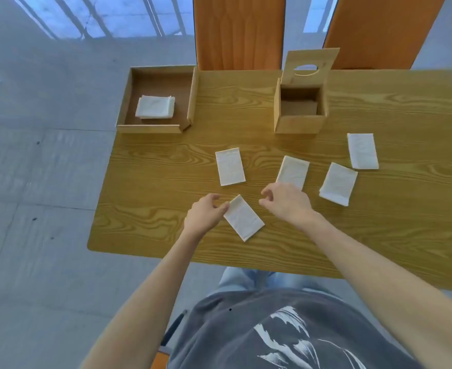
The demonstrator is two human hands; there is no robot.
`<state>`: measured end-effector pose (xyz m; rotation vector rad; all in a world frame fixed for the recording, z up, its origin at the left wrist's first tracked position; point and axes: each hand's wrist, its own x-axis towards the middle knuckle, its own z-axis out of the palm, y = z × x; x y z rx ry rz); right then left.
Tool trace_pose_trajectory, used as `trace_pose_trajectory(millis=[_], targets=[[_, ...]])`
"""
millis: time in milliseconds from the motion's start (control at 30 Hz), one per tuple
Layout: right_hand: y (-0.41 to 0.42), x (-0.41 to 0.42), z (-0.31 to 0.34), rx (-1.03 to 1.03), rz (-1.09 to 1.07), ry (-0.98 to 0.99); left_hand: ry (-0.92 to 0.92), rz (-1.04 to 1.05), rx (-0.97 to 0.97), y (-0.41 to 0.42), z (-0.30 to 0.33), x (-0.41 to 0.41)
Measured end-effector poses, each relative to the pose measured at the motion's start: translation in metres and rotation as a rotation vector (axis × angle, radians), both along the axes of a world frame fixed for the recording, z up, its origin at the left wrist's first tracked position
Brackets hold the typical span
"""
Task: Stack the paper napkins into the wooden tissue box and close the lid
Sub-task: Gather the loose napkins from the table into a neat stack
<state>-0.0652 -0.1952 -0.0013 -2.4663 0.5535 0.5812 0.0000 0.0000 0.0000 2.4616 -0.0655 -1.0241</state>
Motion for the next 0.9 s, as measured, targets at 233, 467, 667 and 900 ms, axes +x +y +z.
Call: trace_pose_trajectory(millis=[233,467,667,900], targets=[[0.025,0.003,-0.020,-0.023,-0.064,0.067,0.083,0.501,-0.232,0.006,-0.026,-0.019],[0.036,0.008,-0.030,0.028,-0.137,0.086,0.253,0.755,-0.396,0.004,-0.034,-0.024],[0.042,0.006,-0.034,0.083,-0.182,0.094,0.282,0.801,-0.465,0.007,-0.037,-0.025],[0.043,0.001,-0.039,0.140,-0.219,0.079,0.282,0.821,-0.508,0.010,-0.041,-0.031]])
